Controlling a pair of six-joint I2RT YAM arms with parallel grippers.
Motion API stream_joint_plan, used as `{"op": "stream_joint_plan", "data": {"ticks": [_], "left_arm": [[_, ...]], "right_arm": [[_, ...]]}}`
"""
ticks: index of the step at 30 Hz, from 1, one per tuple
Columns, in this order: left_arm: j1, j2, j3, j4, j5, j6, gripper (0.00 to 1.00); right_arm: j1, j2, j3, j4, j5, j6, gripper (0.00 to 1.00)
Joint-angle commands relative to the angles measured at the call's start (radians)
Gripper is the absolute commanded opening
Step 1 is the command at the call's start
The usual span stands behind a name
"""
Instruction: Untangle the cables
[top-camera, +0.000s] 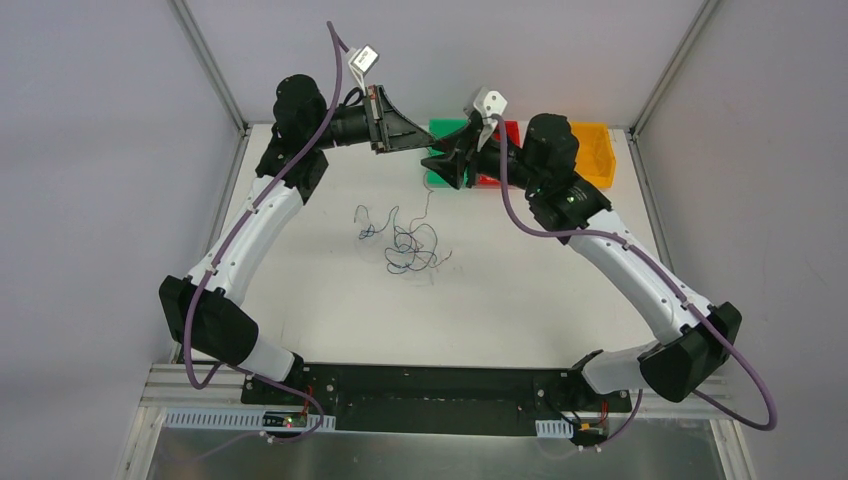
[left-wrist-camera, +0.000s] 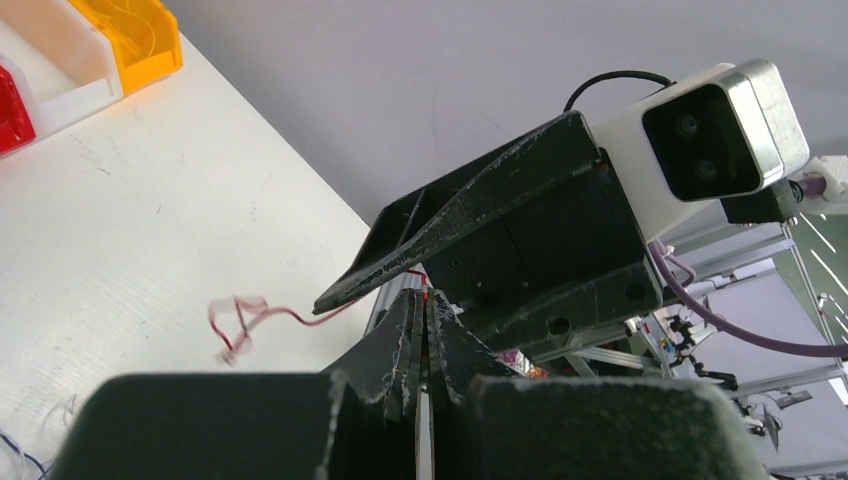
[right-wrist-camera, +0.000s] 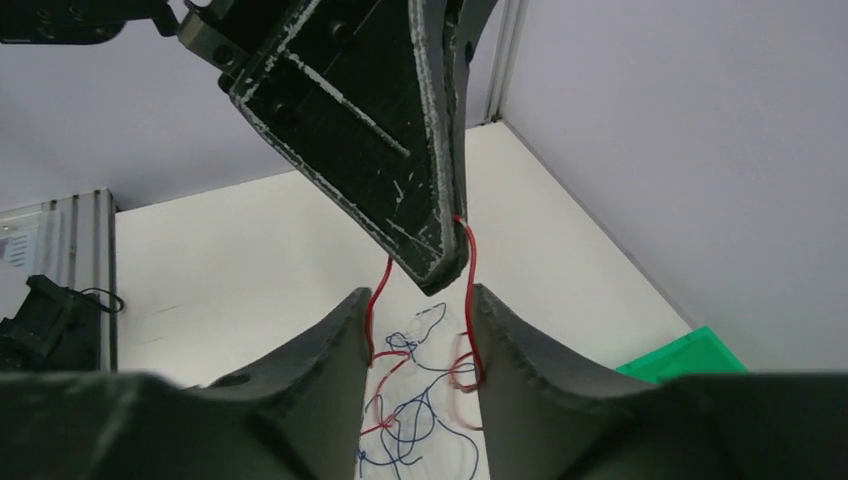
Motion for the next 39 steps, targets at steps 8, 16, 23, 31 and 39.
{"op": "stream_joint_plan", "data": {"ticks": [8, 16, 23, 31, 39], "left_arm": [[-0.008, 0.017, 0.057, 0.03, 0.035, 0.042, 0.01], [0.142, 0.053, 0.174, -0.085, 0.021, 0.2, 0.99], [0.228, 0.039, 0.144, -0.168, -0.09, 0.335, 0.99], [0.23, 0.022, 0.091, -0.264, -0.246, 0.457, 0.99], [0.243, 0.057, 0.097, -0.287, -0.282, 0.485, 0.99]], "right_arm": [[-0.047, 0.024, 0.081, 0.081, 0.078, 0.103, 0.0], [-0.235, 0.122, 0.149, 0.088, 0.165, 0.221, 0.0], [-0.347, 0.33, 0.291, 0.239, 0.306, 0.202, 0.0], [-0.426, 0.632, 0.533, 0.373, 0.392, 0.146, 0.0], [-0.439, 0.891, 0.667, 0.496, 0.338, -0.073, 0.0]]}}
